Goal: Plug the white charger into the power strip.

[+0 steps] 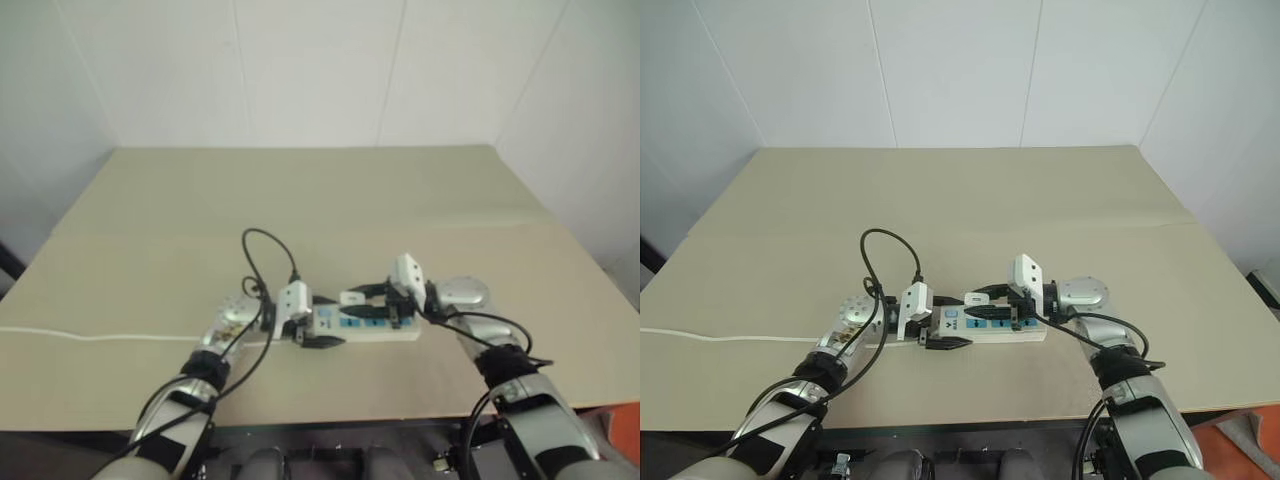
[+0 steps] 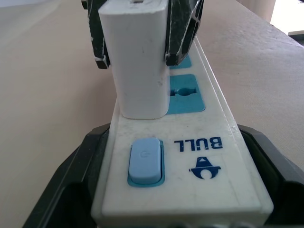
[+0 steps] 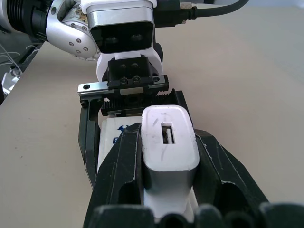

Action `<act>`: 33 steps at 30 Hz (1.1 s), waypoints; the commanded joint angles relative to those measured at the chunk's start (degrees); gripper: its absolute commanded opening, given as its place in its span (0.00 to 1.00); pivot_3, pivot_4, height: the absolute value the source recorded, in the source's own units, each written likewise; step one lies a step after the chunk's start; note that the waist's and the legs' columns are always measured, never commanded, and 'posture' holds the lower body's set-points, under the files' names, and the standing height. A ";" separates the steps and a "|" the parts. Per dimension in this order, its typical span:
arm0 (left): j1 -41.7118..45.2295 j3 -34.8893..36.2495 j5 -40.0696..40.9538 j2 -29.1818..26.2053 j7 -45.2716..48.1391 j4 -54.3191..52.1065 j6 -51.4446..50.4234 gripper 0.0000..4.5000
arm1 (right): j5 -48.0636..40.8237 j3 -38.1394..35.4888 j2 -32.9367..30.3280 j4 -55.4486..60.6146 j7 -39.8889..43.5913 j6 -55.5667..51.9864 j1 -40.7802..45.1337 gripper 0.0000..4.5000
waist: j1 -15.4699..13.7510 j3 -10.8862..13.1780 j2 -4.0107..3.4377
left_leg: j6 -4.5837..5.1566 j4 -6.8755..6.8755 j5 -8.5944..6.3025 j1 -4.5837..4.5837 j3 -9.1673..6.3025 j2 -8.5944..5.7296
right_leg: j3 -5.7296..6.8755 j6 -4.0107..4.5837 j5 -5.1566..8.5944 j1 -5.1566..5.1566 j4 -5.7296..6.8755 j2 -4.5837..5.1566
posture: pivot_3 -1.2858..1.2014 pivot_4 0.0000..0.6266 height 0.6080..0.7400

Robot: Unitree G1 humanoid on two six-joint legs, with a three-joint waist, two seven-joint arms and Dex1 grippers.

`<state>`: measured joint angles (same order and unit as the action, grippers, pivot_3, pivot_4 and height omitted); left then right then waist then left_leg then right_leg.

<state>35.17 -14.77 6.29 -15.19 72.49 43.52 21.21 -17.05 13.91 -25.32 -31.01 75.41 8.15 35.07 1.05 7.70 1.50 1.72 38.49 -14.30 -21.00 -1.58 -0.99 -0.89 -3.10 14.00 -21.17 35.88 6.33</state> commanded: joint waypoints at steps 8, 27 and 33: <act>-1.92 -2.28 -2.62 -1.93 1.86 -0.52 0.87 0.75 | 7.08 3.73 0.46 -7.20 -0.36 -3.49 -2.14 0.26 | 0.24 -0.02 0.02 | 0.00 -0.33 0.00 0.37 0.01 0.07 | -0.05 0.09 0.05 0.09 0.00 -0.06 | 0.52 0.24 1.00; -1.61 -1.01 -0.44 -2.99 3.17 -3.39 -2.22 0.83 | 2.35 -1.64 -3.54 11.32 0.25 -10.85 -5.91 0.94 | -0.38 -0.02 0.13 | -0.02 -0.57 0.01 -0.19 -0.05 0.04 | -0.02 0.17 0.13 -0.44 -0.06 -0.05 | 0.52 0.24 1.00; -3.50 3.04 7.46 -10.14 8.98 -19.60 -12.27 0.99 | -2.14 -7.14 -8.45 23.82 -1.48 -15.83 -10.52 0.94 | -0.34 0.43 -0.12 | -0.14 -0.56 0.10 -1.34 -0.02 -0.04 | -0.04 0.18 0.11 -1.64 0.08 -0.04 | 0.52 0.24 1.00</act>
<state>31.69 -13.15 10.88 -24.94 80.35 29.07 11.03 -17.19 8.70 -33.08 -10.97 74.47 -6.09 24.91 0.70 8.14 1.37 1.56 37.93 -14.19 -22.46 -1.58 -1.03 -0.95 -2.92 14.11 -22.95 35.98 6.31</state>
